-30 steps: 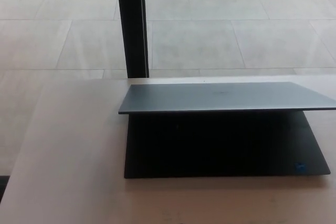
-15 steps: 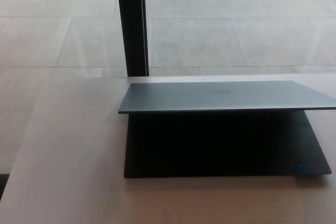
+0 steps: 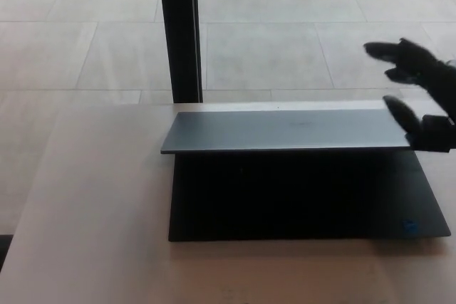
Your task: The robot uses its right hand to push down on the lid of a laptop kept in the middle of the desk to close it
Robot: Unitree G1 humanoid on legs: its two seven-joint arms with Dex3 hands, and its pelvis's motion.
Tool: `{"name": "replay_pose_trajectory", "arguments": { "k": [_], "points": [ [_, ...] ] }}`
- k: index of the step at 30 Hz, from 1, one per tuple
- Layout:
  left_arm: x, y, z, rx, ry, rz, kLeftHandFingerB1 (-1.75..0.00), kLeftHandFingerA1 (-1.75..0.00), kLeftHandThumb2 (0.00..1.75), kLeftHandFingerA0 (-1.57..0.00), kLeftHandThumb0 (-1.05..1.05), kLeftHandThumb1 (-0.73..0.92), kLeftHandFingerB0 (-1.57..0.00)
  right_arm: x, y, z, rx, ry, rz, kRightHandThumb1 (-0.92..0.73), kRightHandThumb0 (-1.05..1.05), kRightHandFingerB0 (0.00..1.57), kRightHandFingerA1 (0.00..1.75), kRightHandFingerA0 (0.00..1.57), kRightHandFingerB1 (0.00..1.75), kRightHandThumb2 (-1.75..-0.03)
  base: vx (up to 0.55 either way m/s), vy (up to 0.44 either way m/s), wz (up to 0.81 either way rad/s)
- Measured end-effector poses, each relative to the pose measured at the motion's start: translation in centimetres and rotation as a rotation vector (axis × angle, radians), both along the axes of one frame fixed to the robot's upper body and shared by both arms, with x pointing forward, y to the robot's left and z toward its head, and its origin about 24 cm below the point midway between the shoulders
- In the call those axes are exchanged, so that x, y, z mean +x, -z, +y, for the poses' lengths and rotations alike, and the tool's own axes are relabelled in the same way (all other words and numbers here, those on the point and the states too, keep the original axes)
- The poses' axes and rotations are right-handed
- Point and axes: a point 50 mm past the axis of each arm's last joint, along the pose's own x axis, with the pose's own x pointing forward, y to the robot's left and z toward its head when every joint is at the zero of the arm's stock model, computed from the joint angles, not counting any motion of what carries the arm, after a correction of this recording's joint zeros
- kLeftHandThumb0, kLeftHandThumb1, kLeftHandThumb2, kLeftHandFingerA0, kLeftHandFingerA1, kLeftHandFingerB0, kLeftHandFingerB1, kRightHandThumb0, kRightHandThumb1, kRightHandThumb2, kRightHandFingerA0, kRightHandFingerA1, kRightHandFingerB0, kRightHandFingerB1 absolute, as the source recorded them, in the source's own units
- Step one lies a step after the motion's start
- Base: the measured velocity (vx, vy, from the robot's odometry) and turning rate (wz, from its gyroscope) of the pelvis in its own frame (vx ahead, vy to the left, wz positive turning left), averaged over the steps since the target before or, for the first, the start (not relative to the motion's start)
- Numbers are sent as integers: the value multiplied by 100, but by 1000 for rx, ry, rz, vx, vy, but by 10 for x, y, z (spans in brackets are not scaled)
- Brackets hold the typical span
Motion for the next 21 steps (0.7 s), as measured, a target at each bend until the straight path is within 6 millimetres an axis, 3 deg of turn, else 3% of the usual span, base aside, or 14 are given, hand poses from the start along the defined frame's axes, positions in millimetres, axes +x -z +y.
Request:
{"name": "replay_pose_trajectory", "arguments": {
  "k": [1,2,3,4,7,12,13,14,15,16,17,19,20,21],
  "points": [
    [0,0,0,0,-3,-2,-45,-59,81,-45,-85,92,-37,1,5,4,-28,-13,17,-76,-81,18,52,15,31,-64,0,0,0],
    [1,0,1,-1,-4,-3,-49,-64,95,-47,-89,81,-36,1,8,7,-45,-21,28,-75,-81,18,51,16,31,-63,0,0,0],
    [1,-1,1,-1,-8,-7,-50,-65,93,-47,-88,81,-37,2,14,11,-77,-33,47,-75,-80,18,51,16,31,-63,0,0,0],
    [2,-1,1,-2,-11,-11,-46,-61,81,-43,-84,92,-36,3,19,13,-102,-42,63,-74,-80,18,50,16,30,-63,0,0,0],
    [4,-2,1,-2,-15,-21,-46,-61,80,-43,-85,92,-36,5,33,17,-167,-53,107,-76,-84,16,54,15,33,-64,0,0,0],
    [7,-2,1,-5,-18,-30,-43,-61,81,-45,-83,92,-37,6,48,20,-275,-64,131,-67,-68,19,56,12,33,-61,0,0,0],
    [8,-3,1,-5,-17,-31,-50,-65,96,-46,-88,82,-36,6,49,21,-286,-66,131,-66,-65,20,56,12,33,-61,0,0,0],
    [8,-3,1,-5,-17,-32,-50,-65,96,-46,-88,82,-36,7,50,21,-306,-66,132,-66,-65,20,56,12,33,-61,0,0,0],
    [8,-3,1,-5,-16,-32,-45,-62,79,-47,-82,92,-40,7,52,21,-322,-66,133,-64,-62,21,57,12,33,-60,0,0,0],
    [8,-3,1,-5,-16,-32,-46,-62,81,-45,-83,92,-36,8,54,20,-351,-66,131,-66,-62,21,57,10,34,-60,0,0,0],
    [8,-3,1,-5,-16,-32,-45,-63,78,-44,-84,92,-38,8,56,21,-371,-68,129,-52,-65,15,58,11,45,-85,0,0,0],
    [9,-3,1,-5,-16,-33,-45,-63,78,-44,-84,92,-38,8,59,20,-405,-70,125,-52,-65,15,58,11,45,-85,0,0,0],
    [9,-3,1,-6,-16,-34,-46,-62,80,-41,-85,92,-36,8,61,20,-427,-70,121,-69,-62,24,54,13,33,-61,0,0,0],
    [9,-3,1,-6,-17,-35,-47,-62,78,-39,-83,92,-36,8,62,19,-443,-70,118,-69,-61,26,55,14,32,-62,0,0,0]
  ]
}}
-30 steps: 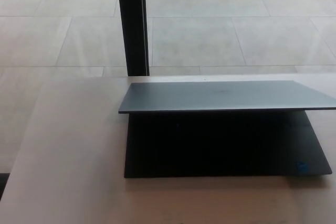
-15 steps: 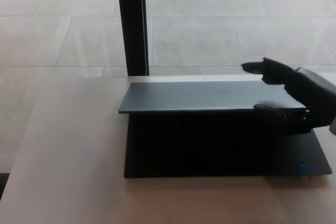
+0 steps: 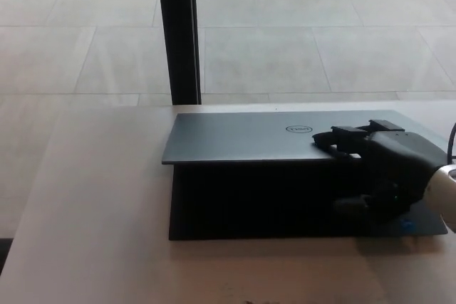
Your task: The robot uses its right hand to push down on the lid of a laptop kept in the middle of the desk to close it
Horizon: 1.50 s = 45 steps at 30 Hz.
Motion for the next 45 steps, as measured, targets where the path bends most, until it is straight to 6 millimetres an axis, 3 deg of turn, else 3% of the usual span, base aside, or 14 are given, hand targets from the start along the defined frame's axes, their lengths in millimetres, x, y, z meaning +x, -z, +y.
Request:
{"name": "replay_pose_trajectory", "arguments": {
  "k": [12,13,15,16,23,24,25,28,36,37,38,42,43,45],
  "points": [
    [5,-3,2,9,0,-8,-46,-62,81,-42,-84,91,-36,-8,46,-29,-209,93,57,-66,-61,26,55,18,35,-61,0,0,0],
    [6,-4,3,12,1,-10,-55,-65,116,-42,-78,79,-33,-11,54,-34,-230,112,73,-66,-62,26,54,19,34,-60,0,0,0],
    [11,-6,4,17,1,-23,-55,-65,116,-42,-78,79,-33,-14,61,-37,-244,133,71,-66,-62,26,54,19,34,-60,0,0,0],
    [13,-7,5,19,2,-29,-44,-60,78,-43,-83,92,-37,-15,63,-38,-251,143,70,-67,-61,28,52,20,32,-61,0,0,0],
    [15,-10,8,23,-9,-43,-46,-60,77,-40,-84,92,-37,-22,82,-48,-253,229,76,-67,-66,24,56,16,36,-61,0,0,0],
    [15,-10,8,22,-12,-43,-56,-66,116,-40,-80,77,-34,-23,83,-50,-252,241,72,-69,-63,25,54,17,34,-62,0,0,0],
    [15,-10,8,21,-14,-44,-46,-63,79,-42,-85,92,-37,-23,83,-51,-252,249,69,-68,-62,23,55,18,34,-61,0,0,0],
    [16,-11,8,20,-21,-49,-46,-63,78,-46,-84,92,-41,-24,83,-57,-247,278,64,-68,-60,24,56,19,33,-61,0,0,0],
    [18,-12,9,32,-28,-53,-43,-59,82,-43,-85,92,-33,-26,70,-75,-162,367,65,-69,-56,22,54,21,32,-61,0,0,0],
    [18,-12,9,32,-27,-52,-55,-65,117,-41,-79,79,-33,-27,68,-80,-140,384,73,-55,-62,18,59,28,44,-87,0,0,0],
    [18,-12,9,32,-27,-52,-44,-62,83,-43,-85,92,-32,-28,65,-82,-121,394,74,-70,-57,27,55,37,32,-61,0,0,0],
    [19,-12,9,33,-24,-54,-45,-61,79,-42,-84,92,-37,-28,40,-96,-19,431,31,-66,-52,32,54,47,34,-60,0,0,0],
    [19,-12,9,32,-24,-55,-55,-66,116,-45,-79,78,-36,-28,34,-98,3,434,16,-62,-50,33,55,51,37,-59,0,0,0],
    [20,-12,8,33,-24,-57,-55,-66,115,-45,-79,77,-36,-28,20,-103,58,440,-23,-50,-50,29,63,48,49,-84,0,0,0]
  ]
}}
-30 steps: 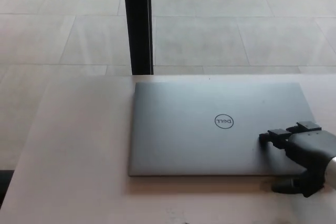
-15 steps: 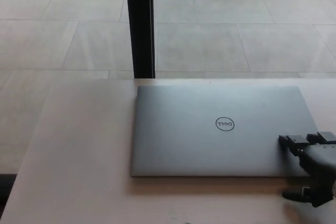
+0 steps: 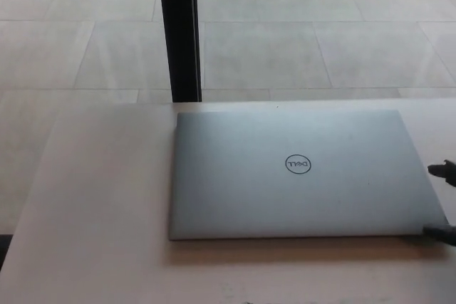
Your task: The robot uses its right hand to push down on the lid of a laptop kept in the middle of the desk to close it
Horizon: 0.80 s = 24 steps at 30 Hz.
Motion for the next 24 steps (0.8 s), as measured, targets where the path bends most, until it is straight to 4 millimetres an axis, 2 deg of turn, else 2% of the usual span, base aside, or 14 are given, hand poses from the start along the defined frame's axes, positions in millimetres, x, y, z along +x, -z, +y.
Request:
{"name": "replay_pose_trajectory", "arguments": {
  "k": [1,2,3,6,7,8,9,14,16,18,21,22,23,24],
  "points": [
    [0,0,0,0,0,0,-46,-63,78,-47,-85,92,-40,-1,-5,-2,18,3,-19,-63,-39,39,54,53,37,-58,0,0,0],
    [0,0,0,0,0,0,-45,-61,80,-43,-86,92,-37,-2,-11,-5,40,8,-42,-50,-41,30,60,47,49,-81,0,0,0],
    [0,0,0,0,0,0,-44,-63,76,-47,-84,92,-41,-4,-17,-8,65,17,-68,-63,-30,38,54,54,38,-59,0,0,0],
    [0,0,0,0,-1,0,-45,-64,76,-48,-83,92,-42,-11,-30,-18,126,44,-129,-63,-27,39,57,54,40,-59,0,0,0],
    [0,0,0,0,-2,0,-46,-63,76,-48,-82,92,-43,-14,-35,-22,146,56,-151,-49,-41,36,67,52,52,-83,0,0,0],
    [0,0,0,0,-1,0,-46,-63,76,-48,-82,92,-43,-16,-37,-26,159,67,-164,-49,-41,36,67,52,52,-83,0,0,0],
    [0,0,0,0,-1,0,-45,-60,76,-47,-82,92,-42,-18,-39,-29,169,75,-172,-61,-46,43,69,58,44,-59,0,0,0],
    [0,0,0,0,-1,0,-43,-60,76,-47,-83,92,-40,-35,-52,-58,247,176,-250,-55,-53,54,81,64,59,-57,0,0,0],
    [0,0,0,0,-1,1,-46,-60,79,-43,-85,91,-36,-42,-56,-69,272,217,-276,-48,-53,50,103,52,70,-65,0,0,0],
    [-1,0,0,0,-1,1,-46,-60,79,-43,-85,91,-36,-50,-58,-81,293,262,-302,-48,-53,50,103,52,70,-65,0,0,0],
    [-1,0,0,0,-1,2,-43,-59,77,-46,-83,92,-39,-62,-62,-98,327,331,-342,-51,-44,37,131,45,77,-80,0,0,0],
    [-1,0,0,0,-1,2,-45,-60,78,-43,-83,92,-36,-65,-63,-103,336,350,-354,-53,-43,28,140,35,85,-83,0,0,0],
    [-1,0,0,0,-1,3,-45,-62,77,-45,-83,92,-37,-69,-64,-108,347,373,-366,-48,-46,27,175,64,89,-88,0,0,0],
    [-1,0,0,0,-1,3,-45,-62,77,-45,-83,92,-37,-75,-64,-116,365,408,-382,-48,-46,27,175,64,89,-88,0,0,0]
  ]
}}
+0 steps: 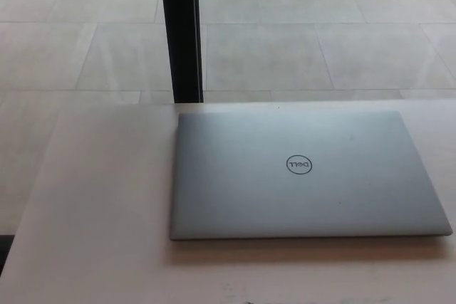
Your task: The robot uses its right hand to push down on the lid of a laptop kept in the middle of the desk to close it
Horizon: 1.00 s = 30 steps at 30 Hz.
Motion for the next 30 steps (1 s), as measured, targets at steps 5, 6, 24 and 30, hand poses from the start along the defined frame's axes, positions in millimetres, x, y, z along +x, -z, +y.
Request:
{"name": "replay_pose_trajectory", "arguments": {
  "k": [5,6,24,30],
  "points": [
    [0,0,0,0,-1,1,-46,-61,79,-43,-85,92,-35,-25,2,-31,95,136,-55,-41,-40,17,170,65,87,-102,0,0,0],
    [-1,0,0,0,-1,1,-45,-59,77,-41,-83,92,-35,-28,2,-34,108,152,-63,-36,-38,18,170,77,87,-109,0,0,0],
    [-5,1,0,-1,-5,12,-45,-63,78,-44,-84,92,-36,-137,66,-108,630,739,-362,-68,-46,17,96,0,133,-90,0,0,0],
    [-7,2,0,-1,-6,15,-43,-62,77,-45,-82,92,-37,-162,91,-110,812,908,-505,-69,-43,43,127,1,160,-92,0,0,0]
  ]
}}
